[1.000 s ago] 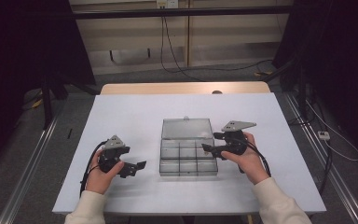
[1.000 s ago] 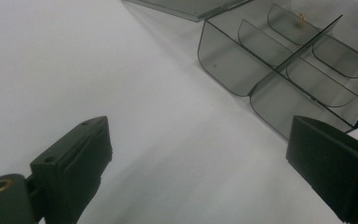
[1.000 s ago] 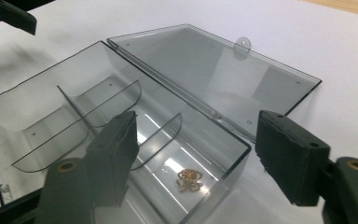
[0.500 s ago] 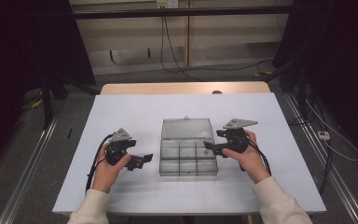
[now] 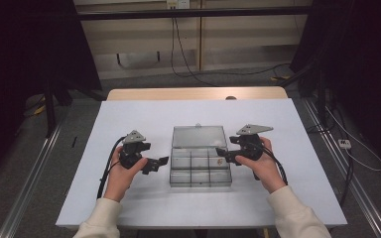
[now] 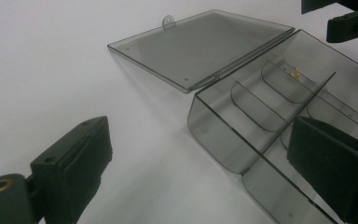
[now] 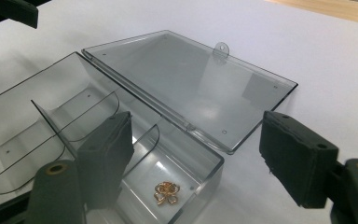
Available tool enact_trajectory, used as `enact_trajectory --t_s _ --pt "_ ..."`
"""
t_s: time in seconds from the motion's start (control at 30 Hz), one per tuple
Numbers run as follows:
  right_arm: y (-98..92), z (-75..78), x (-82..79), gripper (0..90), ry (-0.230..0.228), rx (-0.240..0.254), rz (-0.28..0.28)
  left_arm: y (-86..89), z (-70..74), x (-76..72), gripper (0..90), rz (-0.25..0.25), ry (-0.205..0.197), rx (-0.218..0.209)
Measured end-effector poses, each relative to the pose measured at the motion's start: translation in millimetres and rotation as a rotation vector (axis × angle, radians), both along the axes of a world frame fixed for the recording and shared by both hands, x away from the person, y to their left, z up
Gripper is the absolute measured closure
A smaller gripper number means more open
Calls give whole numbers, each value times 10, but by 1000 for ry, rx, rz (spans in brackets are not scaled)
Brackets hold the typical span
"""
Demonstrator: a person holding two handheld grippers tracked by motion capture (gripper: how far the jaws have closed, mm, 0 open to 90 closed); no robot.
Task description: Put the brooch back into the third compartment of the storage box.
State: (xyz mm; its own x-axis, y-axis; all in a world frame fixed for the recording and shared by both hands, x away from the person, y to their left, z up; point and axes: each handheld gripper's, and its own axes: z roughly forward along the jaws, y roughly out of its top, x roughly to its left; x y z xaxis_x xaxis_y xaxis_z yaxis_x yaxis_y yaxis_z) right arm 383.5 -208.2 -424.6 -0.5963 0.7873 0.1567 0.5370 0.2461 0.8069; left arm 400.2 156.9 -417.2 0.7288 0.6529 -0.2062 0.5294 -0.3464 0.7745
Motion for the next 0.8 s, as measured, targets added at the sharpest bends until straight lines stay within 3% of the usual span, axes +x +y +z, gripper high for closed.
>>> enact_trajectory --t_s 0.5,0.8 --pt "-21 -16 83 257 1 18 -36 -195 -10 196 68 1 -2 11" --pt "-18 -20 150 257 0 25 -56 -292 -16 325 69 17 -9 -3"
